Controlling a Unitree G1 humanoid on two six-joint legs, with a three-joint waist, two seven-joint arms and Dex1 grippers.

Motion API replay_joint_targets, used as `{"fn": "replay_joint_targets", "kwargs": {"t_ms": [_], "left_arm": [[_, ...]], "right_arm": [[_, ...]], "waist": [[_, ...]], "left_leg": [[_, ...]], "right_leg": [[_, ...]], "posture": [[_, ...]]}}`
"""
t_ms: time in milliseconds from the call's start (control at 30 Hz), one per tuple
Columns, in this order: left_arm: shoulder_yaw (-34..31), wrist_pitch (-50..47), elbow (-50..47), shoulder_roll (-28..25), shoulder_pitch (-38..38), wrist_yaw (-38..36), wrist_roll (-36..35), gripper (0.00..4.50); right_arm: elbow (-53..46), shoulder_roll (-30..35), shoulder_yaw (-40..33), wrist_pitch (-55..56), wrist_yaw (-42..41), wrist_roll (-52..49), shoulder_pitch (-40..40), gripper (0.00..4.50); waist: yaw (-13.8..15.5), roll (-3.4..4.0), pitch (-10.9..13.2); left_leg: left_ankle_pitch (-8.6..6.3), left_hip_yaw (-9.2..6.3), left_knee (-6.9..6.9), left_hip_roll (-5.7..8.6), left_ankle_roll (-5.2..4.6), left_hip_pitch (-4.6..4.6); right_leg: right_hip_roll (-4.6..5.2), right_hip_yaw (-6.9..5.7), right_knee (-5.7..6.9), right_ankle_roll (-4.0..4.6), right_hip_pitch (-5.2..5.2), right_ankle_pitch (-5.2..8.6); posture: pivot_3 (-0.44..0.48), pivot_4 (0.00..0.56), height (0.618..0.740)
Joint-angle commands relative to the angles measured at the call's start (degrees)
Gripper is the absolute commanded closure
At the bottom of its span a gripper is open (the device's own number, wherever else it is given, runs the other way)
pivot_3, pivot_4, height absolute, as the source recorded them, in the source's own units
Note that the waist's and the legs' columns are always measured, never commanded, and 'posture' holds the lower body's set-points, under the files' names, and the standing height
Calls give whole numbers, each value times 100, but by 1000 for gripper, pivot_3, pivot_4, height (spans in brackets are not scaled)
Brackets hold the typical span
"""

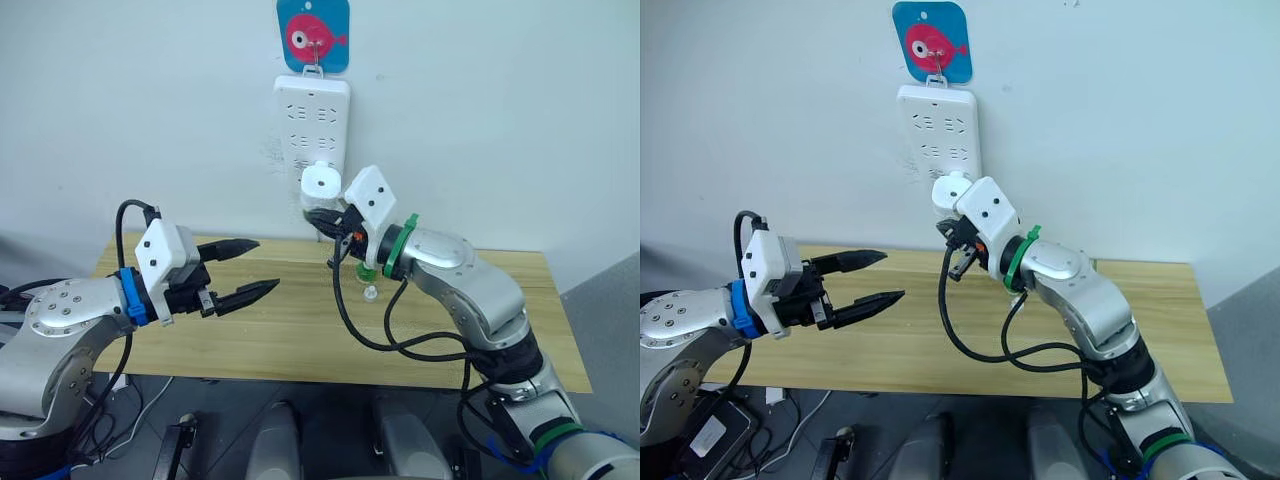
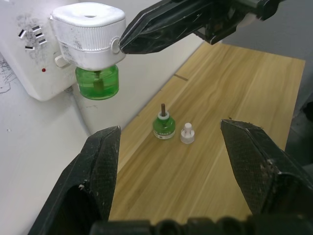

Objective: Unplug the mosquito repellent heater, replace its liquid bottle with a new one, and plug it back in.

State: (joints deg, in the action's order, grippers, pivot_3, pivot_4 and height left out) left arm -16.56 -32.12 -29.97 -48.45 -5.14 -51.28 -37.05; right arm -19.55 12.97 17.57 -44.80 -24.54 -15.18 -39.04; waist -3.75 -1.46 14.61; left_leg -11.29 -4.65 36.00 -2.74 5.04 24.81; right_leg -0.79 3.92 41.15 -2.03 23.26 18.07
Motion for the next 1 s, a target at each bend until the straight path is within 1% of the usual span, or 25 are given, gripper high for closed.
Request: {"fn": "replay_joint_targets", "kwargs": {"t_ms": [33,267,567,867,1000], "left_arm": [[-127,23,-205,0,-50,87,-110,969],[-28,44,-141,-14,-161,112,-93,969],[98,59,-73,-9,-330,93,-61,969],[168,74,-23,-9,-426,74,-33,969],[205,89,15,-10,-485,68,-15,969]], "right_arm": [[-20,-27,-100,126,97,149,-92,4445],[75,-37,-153,80,178,275,-102,4445],[-189,128,-374,-224,79,165,-69,4445],[-516,221,-418,-647,-190,-259,-5,4445],[-504,201,-424,-667,-137,-249,-21,4445]], "waist": [[10,0,0],[49,0,0],[51,0,0],[49,0,0],[49,0,0]], "left_leg": [[0,1,-1,0,0,0],[0,0,-1,0,0,0],[2,1,1,1,3,0],[2,0,2,1,3,0],[2,0,0,0,3,0]], "right_leg": [[0,0,0,0,0,0],[0,-1,1,1,0,0],[1,0,0,1,0,-1],[1,0,1,1,0,-1],[0,-3,1,1,0,-1]], "posture": [[12,203,725],[6,199,725],[-4,195,725],[-11,190,725],[-10,189,725]]}}
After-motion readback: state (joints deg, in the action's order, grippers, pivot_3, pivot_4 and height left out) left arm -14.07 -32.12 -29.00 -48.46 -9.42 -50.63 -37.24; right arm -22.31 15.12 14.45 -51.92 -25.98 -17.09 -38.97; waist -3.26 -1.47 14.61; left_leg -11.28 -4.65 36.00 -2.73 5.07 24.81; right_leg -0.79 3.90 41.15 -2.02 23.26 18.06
